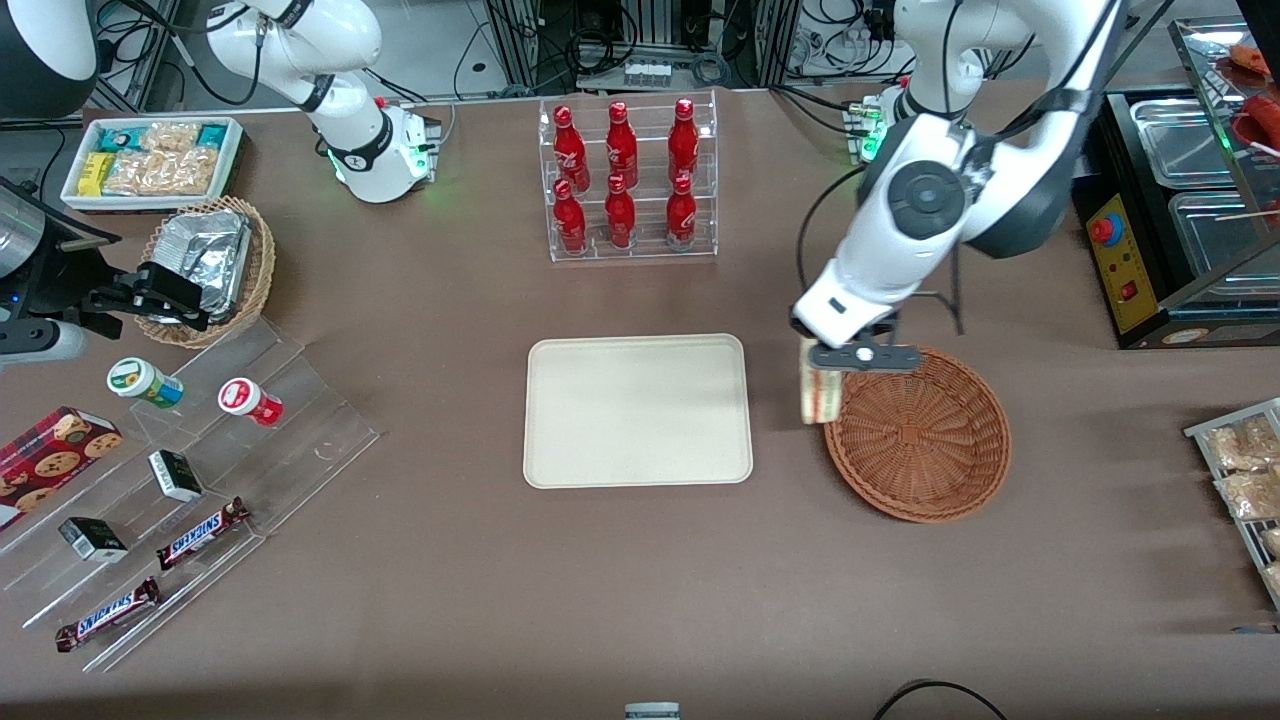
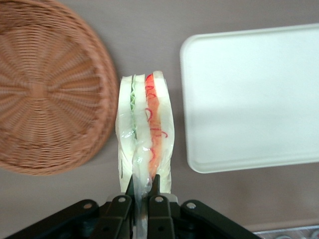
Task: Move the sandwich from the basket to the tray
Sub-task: 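Carry the sandwich with the left gripper over the white tray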
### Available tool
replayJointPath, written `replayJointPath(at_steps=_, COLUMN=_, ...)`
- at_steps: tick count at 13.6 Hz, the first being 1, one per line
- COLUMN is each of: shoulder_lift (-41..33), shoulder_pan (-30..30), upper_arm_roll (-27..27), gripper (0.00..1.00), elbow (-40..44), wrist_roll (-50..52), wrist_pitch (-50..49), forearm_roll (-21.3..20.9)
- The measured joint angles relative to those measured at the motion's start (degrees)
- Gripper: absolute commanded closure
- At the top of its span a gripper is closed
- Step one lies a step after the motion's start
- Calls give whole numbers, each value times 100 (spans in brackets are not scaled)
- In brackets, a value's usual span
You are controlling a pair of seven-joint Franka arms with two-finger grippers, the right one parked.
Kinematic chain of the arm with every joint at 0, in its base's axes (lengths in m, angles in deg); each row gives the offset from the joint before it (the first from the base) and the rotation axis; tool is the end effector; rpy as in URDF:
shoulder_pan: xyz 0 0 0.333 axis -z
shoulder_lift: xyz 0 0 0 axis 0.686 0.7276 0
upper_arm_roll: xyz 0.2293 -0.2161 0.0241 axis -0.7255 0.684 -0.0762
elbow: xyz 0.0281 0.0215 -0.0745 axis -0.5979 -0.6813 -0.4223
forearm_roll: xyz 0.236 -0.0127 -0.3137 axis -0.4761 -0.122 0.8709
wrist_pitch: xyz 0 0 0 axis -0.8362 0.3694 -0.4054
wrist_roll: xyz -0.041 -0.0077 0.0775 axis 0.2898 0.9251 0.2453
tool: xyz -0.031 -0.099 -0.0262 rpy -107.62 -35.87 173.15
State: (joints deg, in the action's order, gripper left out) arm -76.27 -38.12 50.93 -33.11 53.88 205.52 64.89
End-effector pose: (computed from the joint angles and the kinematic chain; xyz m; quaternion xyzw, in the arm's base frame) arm 0.5046 -0.2944 0.4001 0.9982 -0.0455 -0.0358 0.0184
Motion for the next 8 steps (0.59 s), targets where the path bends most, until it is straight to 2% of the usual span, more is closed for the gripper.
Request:
replayJointPath(at_steps=4, shoulder_lift=635, shoulder_pan=1, upper_arm_roll=348, gripper=100, elbow=515, wrist_roll=196, wrist_pitch=45, forearm_roll=-28)
replayJointPath(at_steps=8, shoulder_lift=1290, shoulder_pan=6, upper_arm_roll=636, gripper=100, elbow=843, wrist_roll=1131, wrist_pitch=379, forearm_roll=-663)
